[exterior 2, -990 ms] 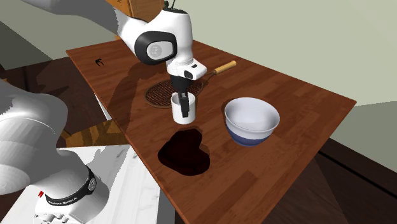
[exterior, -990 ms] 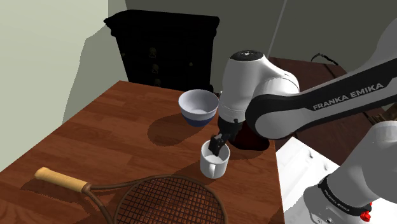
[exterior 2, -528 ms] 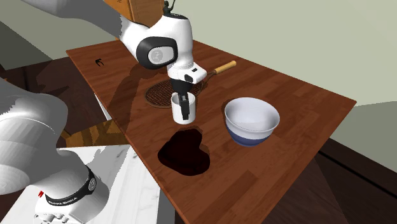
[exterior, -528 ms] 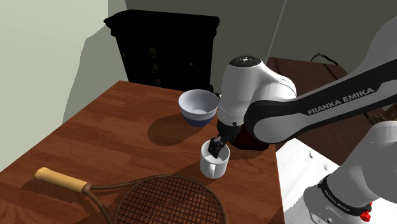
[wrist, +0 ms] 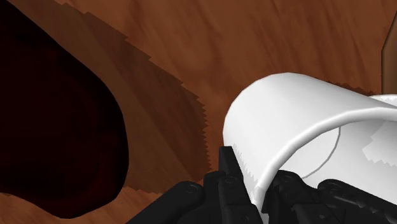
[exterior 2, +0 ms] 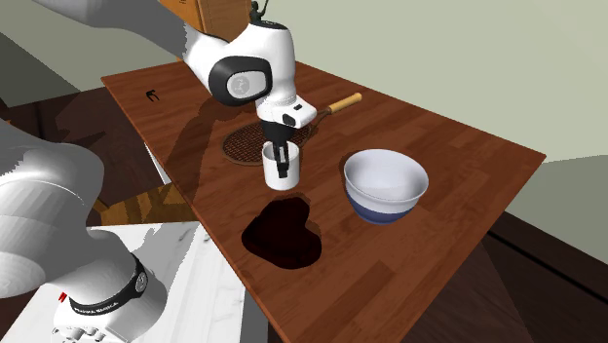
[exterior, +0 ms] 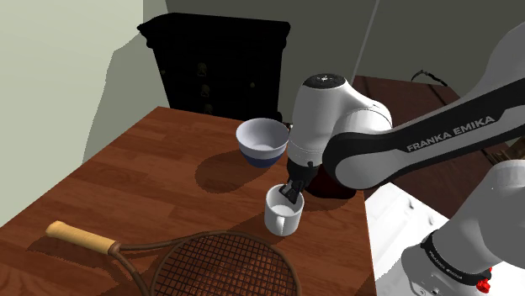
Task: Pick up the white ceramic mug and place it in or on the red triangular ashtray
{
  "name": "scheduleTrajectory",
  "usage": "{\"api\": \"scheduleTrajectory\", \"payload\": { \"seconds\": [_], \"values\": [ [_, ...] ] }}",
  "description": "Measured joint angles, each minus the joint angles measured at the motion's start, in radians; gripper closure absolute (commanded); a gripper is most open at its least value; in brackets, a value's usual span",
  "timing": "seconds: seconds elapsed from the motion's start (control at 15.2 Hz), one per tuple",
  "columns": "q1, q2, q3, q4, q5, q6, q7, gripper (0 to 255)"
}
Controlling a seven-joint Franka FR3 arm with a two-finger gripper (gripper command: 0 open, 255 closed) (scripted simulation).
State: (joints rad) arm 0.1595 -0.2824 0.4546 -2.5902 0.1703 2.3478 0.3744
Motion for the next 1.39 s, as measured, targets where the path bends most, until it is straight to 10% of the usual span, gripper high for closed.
{"api": "scheduleTrajectory", "payload": {
  "seconds": [1.39],
  "values": [
    [0.01,-0.133,-0.045,0.118,0.016,-0.247,-0.025,255]
  ]
}}
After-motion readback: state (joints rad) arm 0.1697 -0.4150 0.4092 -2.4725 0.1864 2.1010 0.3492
